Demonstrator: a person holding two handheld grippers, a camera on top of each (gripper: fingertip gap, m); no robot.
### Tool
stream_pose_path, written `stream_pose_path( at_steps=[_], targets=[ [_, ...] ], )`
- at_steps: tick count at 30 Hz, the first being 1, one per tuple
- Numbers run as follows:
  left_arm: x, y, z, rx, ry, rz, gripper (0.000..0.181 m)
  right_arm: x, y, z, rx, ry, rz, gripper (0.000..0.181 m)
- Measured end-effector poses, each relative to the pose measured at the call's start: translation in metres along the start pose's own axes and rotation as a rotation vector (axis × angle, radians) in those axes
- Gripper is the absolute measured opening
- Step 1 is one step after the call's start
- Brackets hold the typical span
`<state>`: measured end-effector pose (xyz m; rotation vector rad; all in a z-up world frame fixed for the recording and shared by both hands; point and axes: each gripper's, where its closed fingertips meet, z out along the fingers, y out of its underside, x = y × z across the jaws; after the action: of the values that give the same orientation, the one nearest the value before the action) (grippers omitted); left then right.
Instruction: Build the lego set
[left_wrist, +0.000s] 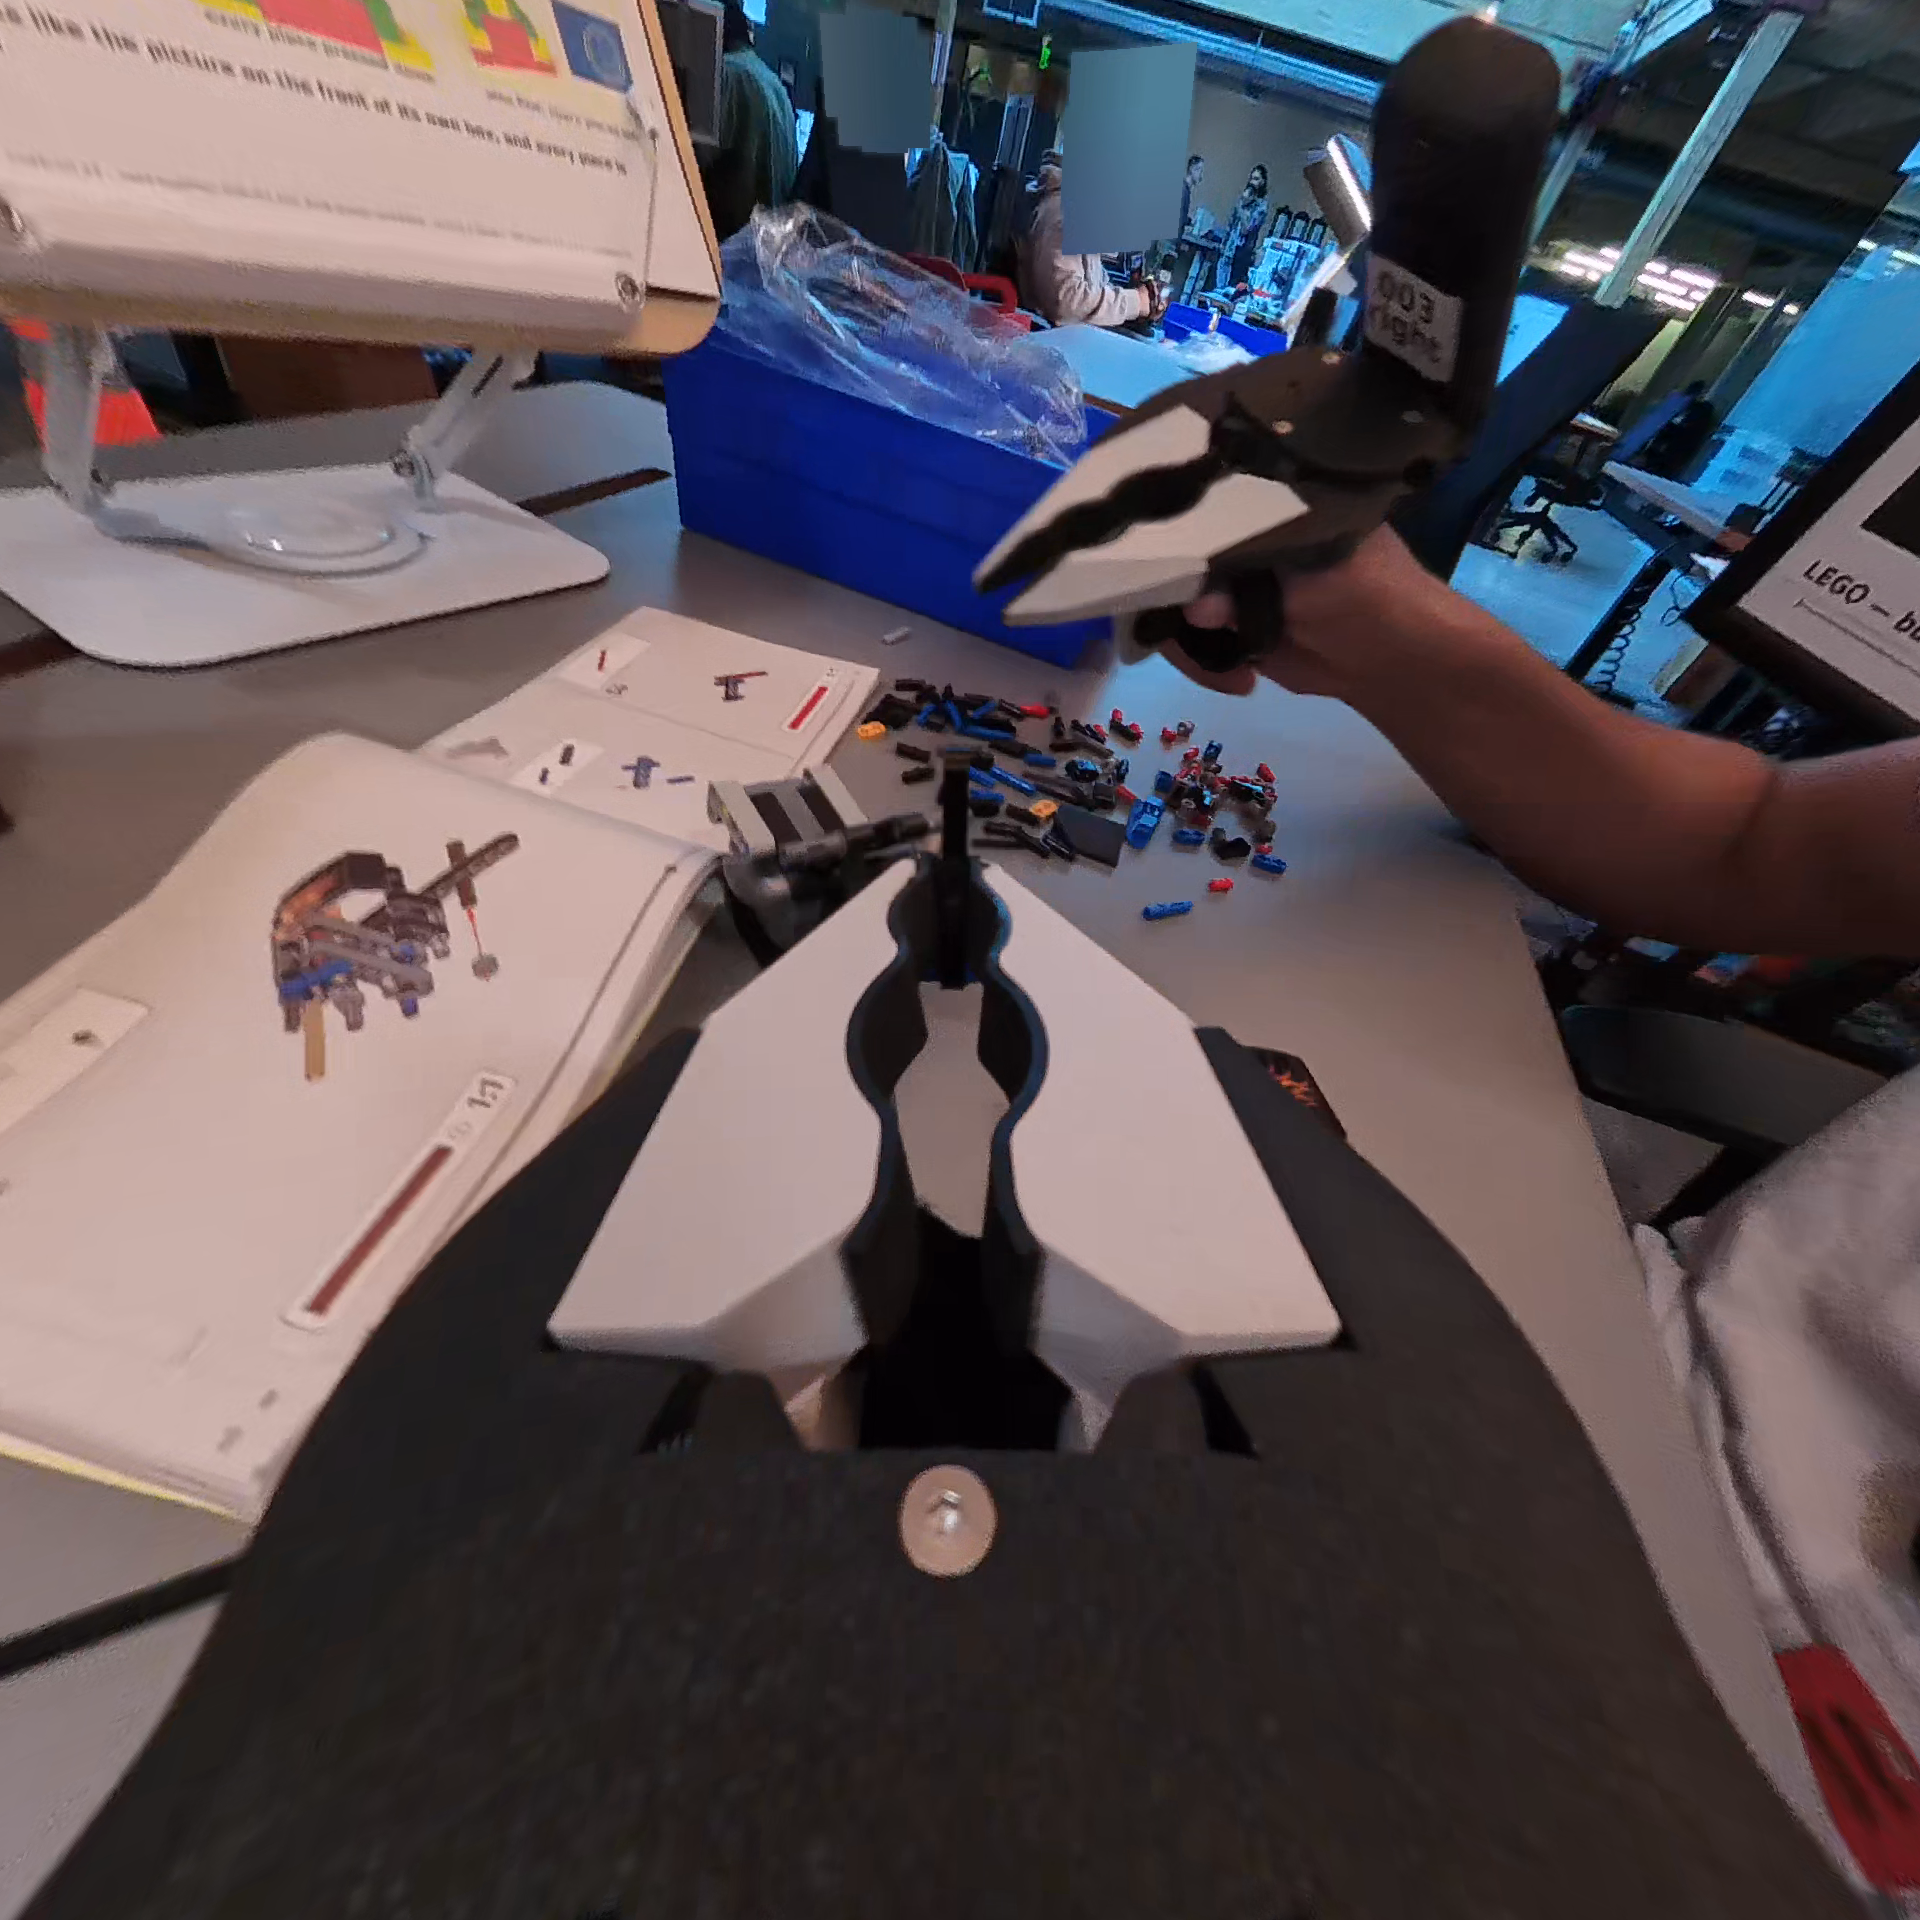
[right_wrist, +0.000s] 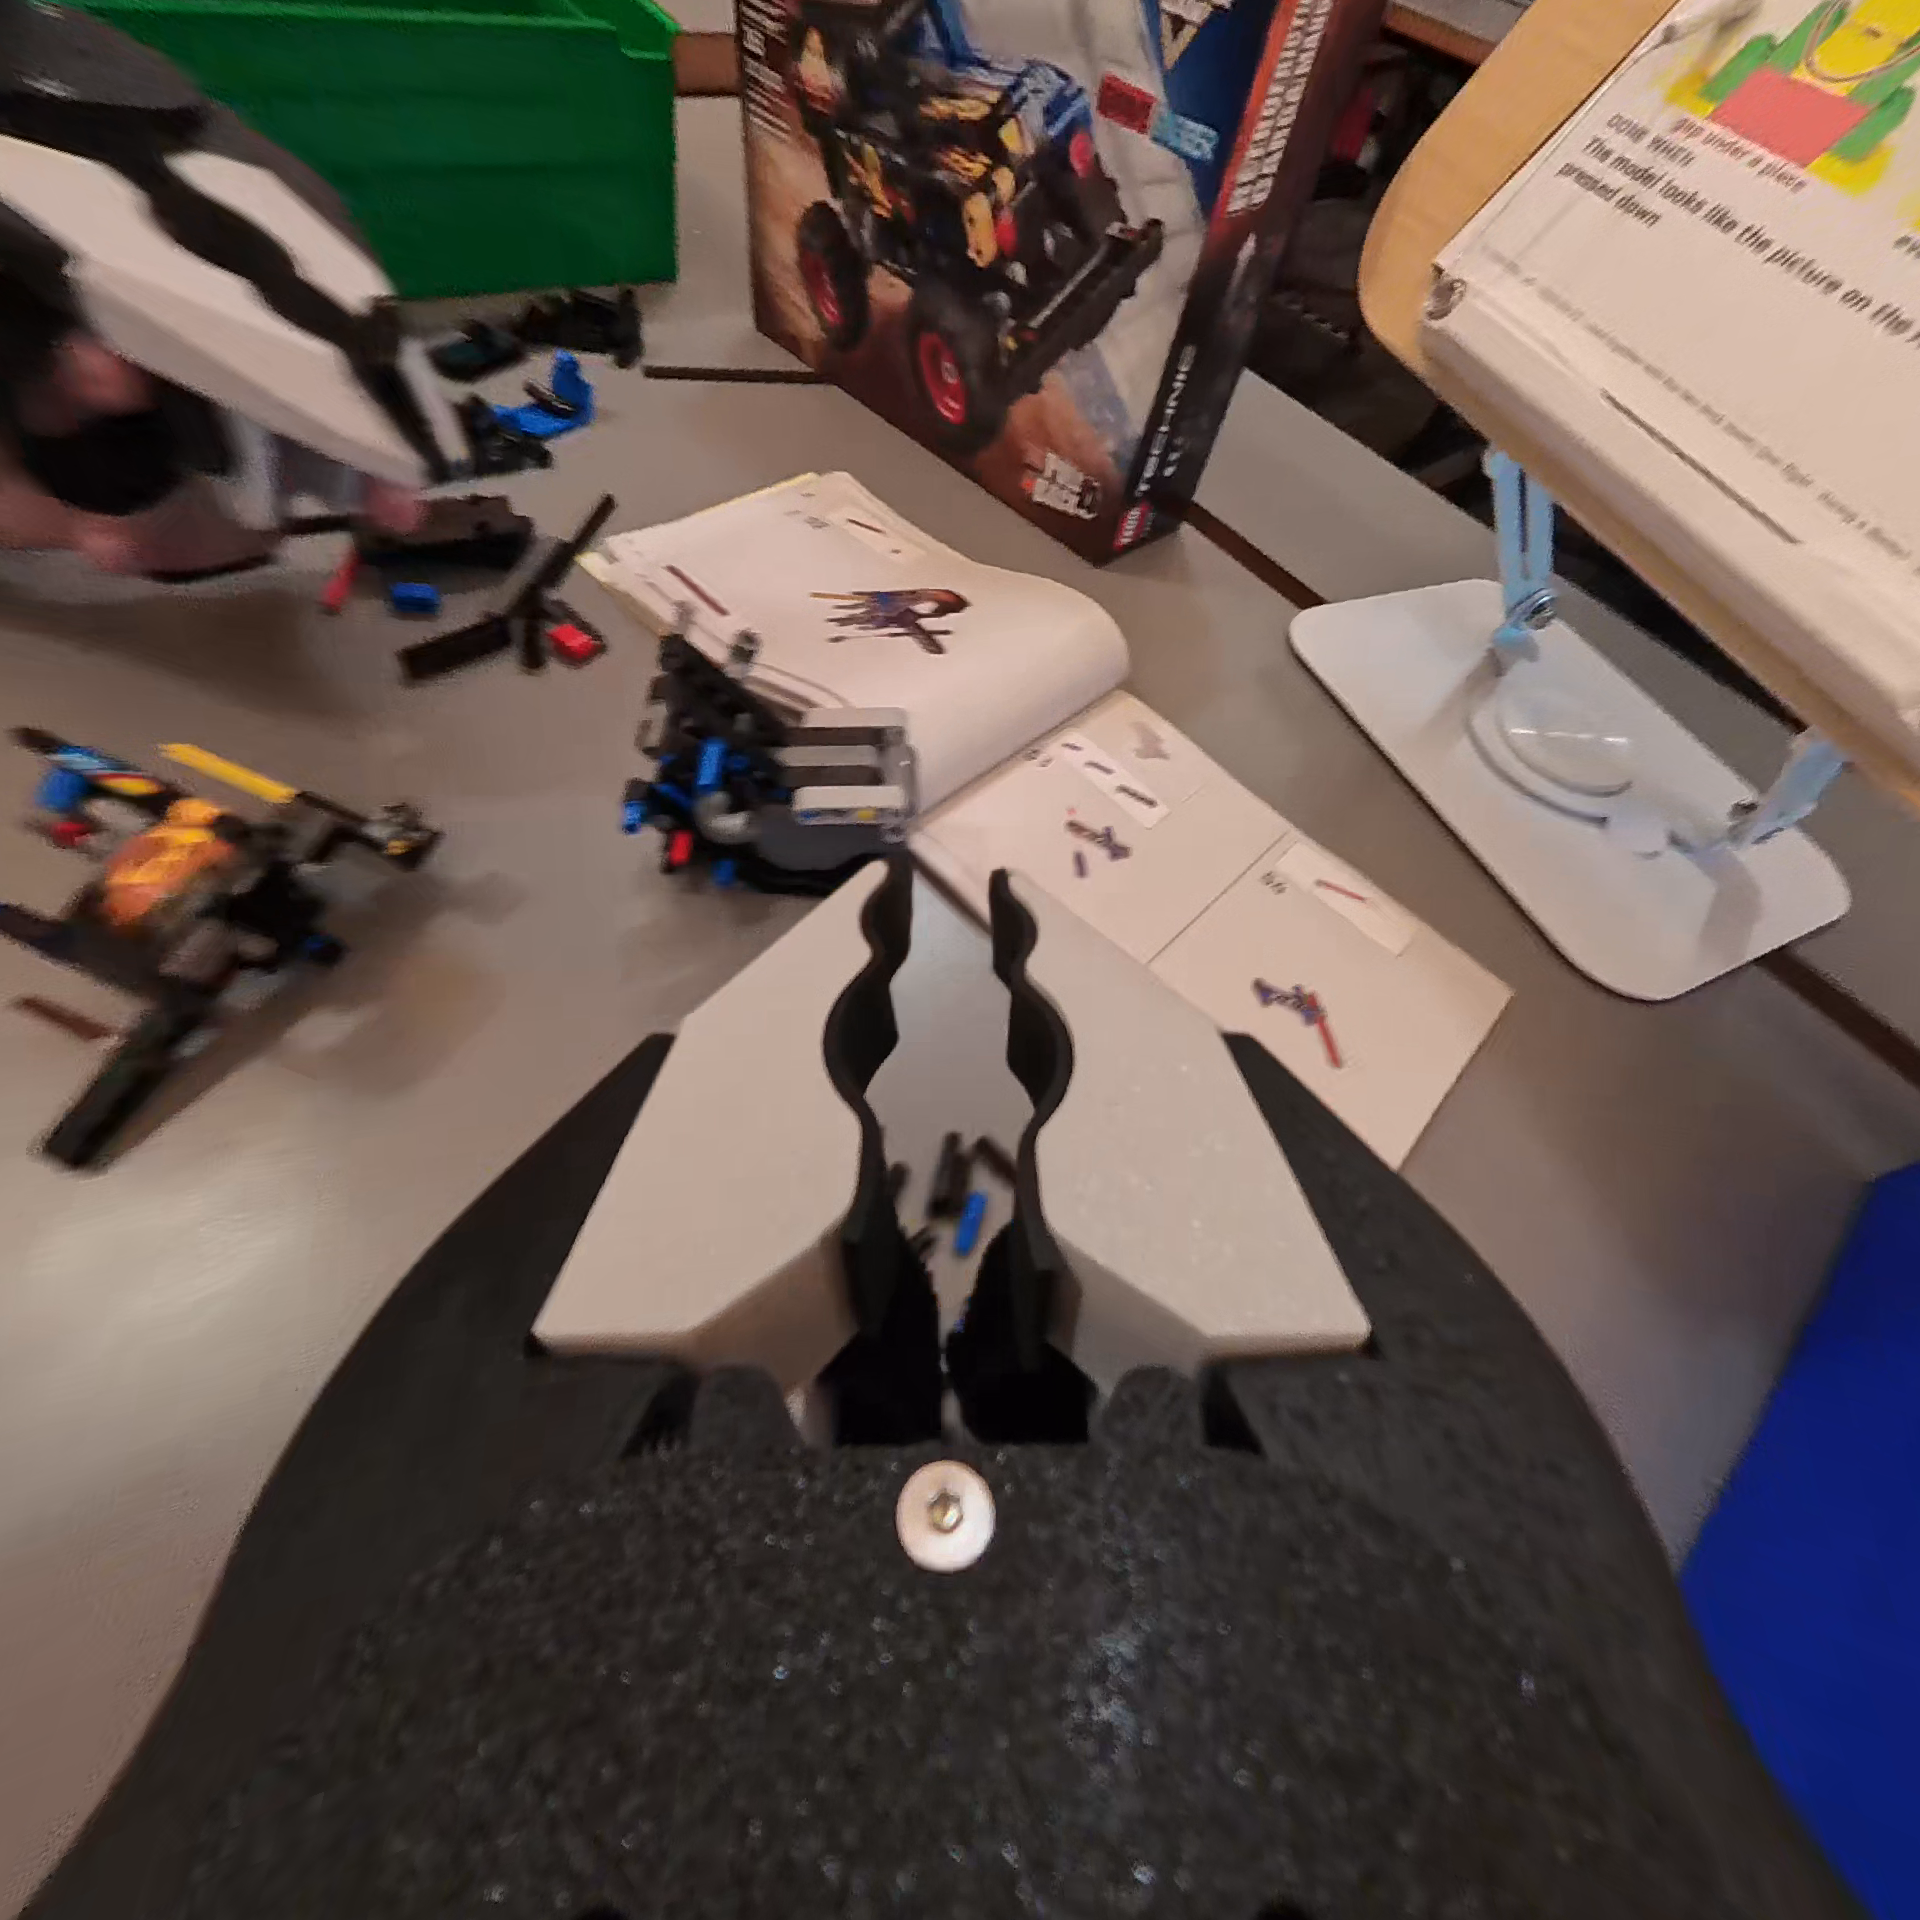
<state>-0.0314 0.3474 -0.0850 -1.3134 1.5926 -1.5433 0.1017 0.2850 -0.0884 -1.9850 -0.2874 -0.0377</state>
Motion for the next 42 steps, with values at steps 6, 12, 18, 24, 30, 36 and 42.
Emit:
stream_pose_path(
  at_steps=[6,12,18,24,30,36,42],
  targets=[
    [-0.005,0.006,-0.001,0.026,0.036,-0.182,0.001,0.021,0.018,0.029,-0.013,0.072,-0.006,0.014],
    [-0.013,0.012,0.001,0.018,0.053,-0.257,0.001,0.007,0.009,0.027,0.063,0.02,0.011,0.01],
    [0.009,0.01,0.006,0.015,0.172,-0.251,0.001,-0.086,-0.052,0.033,0.206,-0.497,0.172,0.021],
    [0.034,0.003,0.006,0.021,0.222,-0.192,0.001,-0.13,-0.078,0.047,0.202,-0.721,0.228,0.024],
    [0.038,0.004,0.006,0.007,0.207,-0.134,0.002,-0.139,-0.078,0.05,0.192,-0.712,0.202,0.004],
    [0.033,0.002,0.003,0.014,0.199,-0.129,0.004,-0.135,-0.073,0.05,0.164,-0.724,0.224,0.002],
    [0.037,0.004,0.005,0.01,0.206,-0.1,0.003,-0.136,-0.07,0.048,0.122,-0.775,0.245,0.002]
  ],
)
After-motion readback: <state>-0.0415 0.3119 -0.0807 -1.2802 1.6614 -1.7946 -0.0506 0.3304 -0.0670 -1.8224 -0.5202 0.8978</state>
